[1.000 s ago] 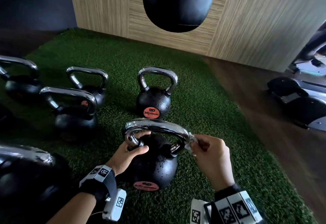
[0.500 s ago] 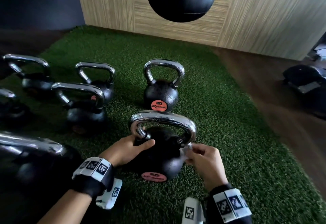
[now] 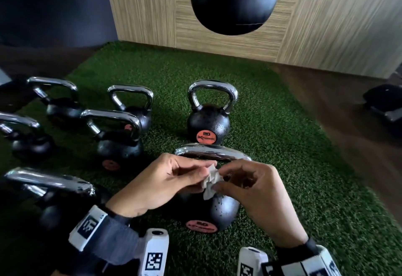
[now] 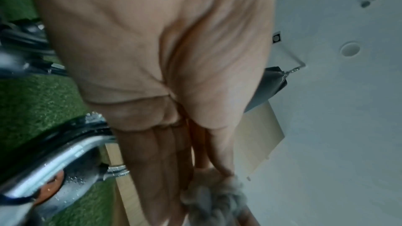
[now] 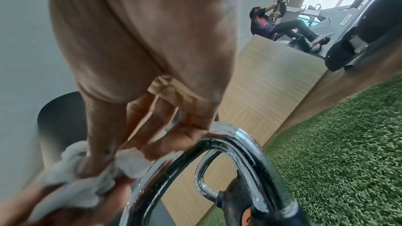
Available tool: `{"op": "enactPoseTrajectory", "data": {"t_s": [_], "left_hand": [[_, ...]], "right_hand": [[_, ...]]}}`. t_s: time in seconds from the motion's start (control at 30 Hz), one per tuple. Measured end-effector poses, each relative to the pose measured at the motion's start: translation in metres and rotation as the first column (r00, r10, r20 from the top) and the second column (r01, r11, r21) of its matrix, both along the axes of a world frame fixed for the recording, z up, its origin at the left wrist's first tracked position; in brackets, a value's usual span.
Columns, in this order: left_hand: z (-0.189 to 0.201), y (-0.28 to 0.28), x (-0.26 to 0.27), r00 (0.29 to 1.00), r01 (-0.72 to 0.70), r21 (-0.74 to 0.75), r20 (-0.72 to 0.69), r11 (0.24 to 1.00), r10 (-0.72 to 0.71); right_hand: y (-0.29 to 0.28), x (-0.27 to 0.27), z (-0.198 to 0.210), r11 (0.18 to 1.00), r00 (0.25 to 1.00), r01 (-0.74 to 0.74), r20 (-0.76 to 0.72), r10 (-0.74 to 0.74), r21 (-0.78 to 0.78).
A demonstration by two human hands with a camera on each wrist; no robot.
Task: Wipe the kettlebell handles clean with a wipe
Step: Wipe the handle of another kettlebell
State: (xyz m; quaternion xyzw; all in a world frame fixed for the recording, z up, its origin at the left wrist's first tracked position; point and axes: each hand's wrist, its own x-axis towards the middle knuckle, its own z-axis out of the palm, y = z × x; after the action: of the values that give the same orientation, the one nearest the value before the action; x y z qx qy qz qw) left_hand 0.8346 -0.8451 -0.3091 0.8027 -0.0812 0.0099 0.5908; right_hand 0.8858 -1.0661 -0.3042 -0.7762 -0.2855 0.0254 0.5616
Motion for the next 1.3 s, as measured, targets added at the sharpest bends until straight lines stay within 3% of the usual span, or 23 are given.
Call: {"op": "enactPoseTrajectory", "data": {"t_s": [0.17, 0.27, 0.33, 0.4, 0.47, 0.53, 0.63, 0.77, 0.93, 1.03, 1.17, 1.3], "left_hand": [[0.004, -0.004, 0.003, 0.996, -0.033, -0.223, 0.076, 0.974, 0.051], [0.006, 0.000, 0.010, 0.950, -0.167, -0.200, 0.230, 0.966, 0.212], [0.007, 0.001, 0.018, 0.875, -0.282, -0.142, 0.368, 0.949, 0.315], [0.006, -0.005, 0.028, 0.805, -0.356, -0.049, 0.490, 0.933, 0.333], [0.003, -0.016, 0.037, 0.766, -0.390, 0.106, 0.588, 0.915, 0.259], [-0.002, -0.026, 0.041, 0.765, -0.388, 0.239, 0.622, 0.890, 0.166], [-0.008, -0.021, 0.040, 0.750, -0.423, 0.304, 0.646, 0.853, 0.142], [-0.011, 0.004, 0.031, 0.734, -0.493, 0.212, 0.622, 0.844, 0.272], [-0.016, 0.004, 0.028, 0.748, -0.490, 0.325, 0.633, 0.809, 0.199], [-0.031, 0.019, 0.023, 0.736, -0.541, 0.217, 0.590, 0.813, 0.332], [-0.054, 0.042, 0.016, 0.817, -0.500, 0.064, 0.365, 0.864, 0.446], [-0.072, 0.034, 0.013, 0.777, -0.513, -0.065, 0.389, 0.856, 0.495]], "right_hand": [[0.009, 0.002, -0.002, 0.975, 0.953, 0.215, 0.205, -0.222, 0.052], [-0.001, 0.011, -0.016, 0.954, 0.930, 0.270, 0.221, -0.293, 0.129], [-0.013, 0.023, -0.034, 0.935, 0.934, 0.325, 0.103, -0.341, 0.143], [-0.016, 0.032, -0.054, 0.955, 0.959, 0.269, -0.131, -0.253, 0.126], [-0.012, 0.036, -0.076, 0.974, 0.941, 0.169, -0.319, -0.114, 0.149], [-0.005, 0.038, -0.096, 0.982, 0.936, 0.162, -0.330, -0.123, 0.093], [0.000, 0.038, -0.113, 0.971, 0.933, 0.234, -0.291, -0.212, 0.042], [-0.002, 0.041, -0.122, 0.965, 0.930, 0.260, -0.275, -0.245, 0.020], [-0.001, 0.043, -0.124, 0.961, 0.924, 0.275, -0.281, -0.258, 0.024], [-0.004, 0.042, -0.124, 0.975, 0.930, 0.218, -0.314, -0.193, 0.048], [-0.003, 0.042, -0.127, 0.975, 0.930, 0.216, -0.315, -0.189, 0.050], [-0.004, 0.043, -0.129, 0.976, 0.935, 0.212, -0.303, -0.185, 0.058]]}}
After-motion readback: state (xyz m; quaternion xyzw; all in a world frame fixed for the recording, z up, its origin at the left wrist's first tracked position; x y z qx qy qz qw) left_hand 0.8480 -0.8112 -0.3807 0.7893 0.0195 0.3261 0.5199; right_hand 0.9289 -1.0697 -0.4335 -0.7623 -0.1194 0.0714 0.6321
